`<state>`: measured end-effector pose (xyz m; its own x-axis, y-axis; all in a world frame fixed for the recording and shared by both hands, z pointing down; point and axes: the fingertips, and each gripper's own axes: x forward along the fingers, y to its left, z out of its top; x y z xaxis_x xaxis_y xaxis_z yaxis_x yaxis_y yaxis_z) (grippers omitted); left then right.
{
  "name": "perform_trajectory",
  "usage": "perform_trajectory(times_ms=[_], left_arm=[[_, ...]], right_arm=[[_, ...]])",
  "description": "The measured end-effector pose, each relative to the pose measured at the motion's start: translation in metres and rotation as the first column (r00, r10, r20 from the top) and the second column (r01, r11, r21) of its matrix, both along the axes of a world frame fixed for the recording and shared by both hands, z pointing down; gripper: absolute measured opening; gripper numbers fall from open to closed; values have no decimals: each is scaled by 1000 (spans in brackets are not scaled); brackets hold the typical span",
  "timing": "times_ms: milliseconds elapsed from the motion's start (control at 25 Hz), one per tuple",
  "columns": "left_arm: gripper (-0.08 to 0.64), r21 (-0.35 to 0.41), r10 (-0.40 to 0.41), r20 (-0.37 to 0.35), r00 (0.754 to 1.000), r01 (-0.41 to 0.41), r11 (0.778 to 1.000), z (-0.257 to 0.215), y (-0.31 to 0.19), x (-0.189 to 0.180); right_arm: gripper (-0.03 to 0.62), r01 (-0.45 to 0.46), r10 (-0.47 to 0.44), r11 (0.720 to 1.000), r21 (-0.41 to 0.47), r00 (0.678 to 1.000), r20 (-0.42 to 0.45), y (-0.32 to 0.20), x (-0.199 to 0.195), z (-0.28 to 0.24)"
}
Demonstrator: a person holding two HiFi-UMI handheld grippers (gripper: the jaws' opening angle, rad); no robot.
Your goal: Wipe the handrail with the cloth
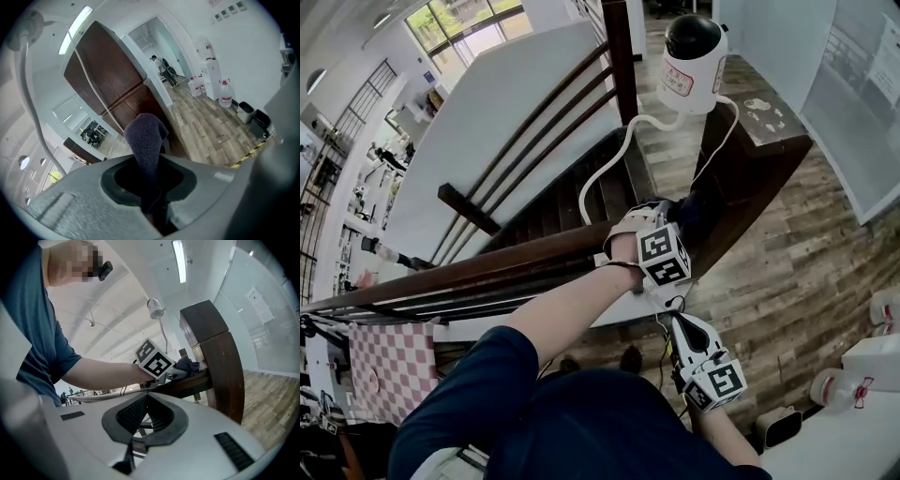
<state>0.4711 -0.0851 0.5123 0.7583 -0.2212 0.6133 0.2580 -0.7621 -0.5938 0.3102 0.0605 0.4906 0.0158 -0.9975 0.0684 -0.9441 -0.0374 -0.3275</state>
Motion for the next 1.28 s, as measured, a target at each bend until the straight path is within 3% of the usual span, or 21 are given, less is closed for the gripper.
perform_trajectory(times_ms=[320,640,840,1040,1280], left_arm=[[72,9,15,-23,1000,-14,1000,-11,-8,-46],[72,-19,-187,-45,981,186,982,-10,-79,-157],[72,-17,-326,-42,945,325,946,-3,-133,-240],[72,-3,-455,-49,889,455,890,2,-186,-330],[72,2,-563,-48,825,564,826,3,-230,-424]], right_arm=[[11,94,-94,996,7,995,-16,-35,-26,-10],[11,332,-333,943,-25,943,-23,-90,-86,-12],[11,443,-445,895,-49,895,-24,-122,-138,-9],[11,546,-548,836,-59,836,-31,-154,-195,-7],[11,616,-617,787,-47,786,-35,-181,-256,-15]])
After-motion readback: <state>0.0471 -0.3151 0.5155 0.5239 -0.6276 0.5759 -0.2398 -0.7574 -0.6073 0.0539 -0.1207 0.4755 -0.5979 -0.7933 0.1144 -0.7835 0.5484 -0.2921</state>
